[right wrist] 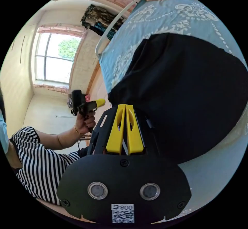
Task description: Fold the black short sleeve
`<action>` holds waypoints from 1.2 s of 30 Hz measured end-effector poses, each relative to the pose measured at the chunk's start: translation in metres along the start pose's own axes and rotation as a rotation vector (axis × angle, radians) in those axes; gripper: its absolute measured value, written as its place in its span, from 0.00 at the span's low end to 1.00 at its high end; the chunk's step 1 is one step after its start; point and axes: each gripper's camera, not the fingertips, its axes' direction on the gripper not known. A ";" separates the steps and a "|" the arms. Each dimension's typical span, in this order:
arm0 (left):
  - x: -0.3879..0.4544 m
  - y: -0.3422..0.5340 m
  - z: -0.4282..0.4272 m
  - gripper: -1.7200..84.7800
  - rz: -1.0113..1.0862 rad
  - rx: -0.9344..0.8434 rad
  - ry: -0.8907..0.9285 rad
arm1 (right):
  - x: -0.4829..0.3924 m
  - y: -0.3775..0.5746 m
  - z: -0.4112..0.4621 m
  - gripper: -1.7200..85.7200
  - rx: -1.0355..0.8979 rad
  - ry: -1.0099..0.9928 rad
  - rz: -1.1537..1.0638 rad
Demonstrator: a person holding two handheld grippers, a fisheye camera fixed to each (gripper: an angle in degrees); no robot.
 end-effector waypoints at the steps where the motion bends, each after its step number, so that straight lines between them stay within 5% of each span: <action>1: -0.002 -0.005 0.001 0.02 0.006 -0.004 -0.045 | -0.001 0.000 0.008 0.03 -0.028 0.023 0.001; 4: -0.018 -0.011 0.002 0.02 -0.022 -0.044 -0.206 | -0.005 0.006 0.018 0.03 -0.020 0.017 0.024; 11: -0.010 -0.005 -0.016 0.02 0.011 -0.034 -0.159 | -0.052 0.097 -0.025 0.08 0.140 0.290 0.003; 21: 0.003 -0.003 -0.006 0.02 0.065 -0.101 -0.191 | -0.100 0.184 0.034 0.11 0.085 0.603 0.005; 27: -0.007 -0.005 0.008 0.02 0.076 -0.184 -0.366 | -0.095 0.207 0.032 0.05 0.117 0.605 0.043; 32: -0.026 0.002 0.002 0.02 -0.017 -0.138 -0.277 | -0.099 0.240 0.022 0.04 0.132 0.636 0.010; 36: -0.025 0.008 -0.002 0.02 -0.042 -0.122 -0.242 | -0.074 0.275 0.001 0.06 0.159 0.469 0.087</action>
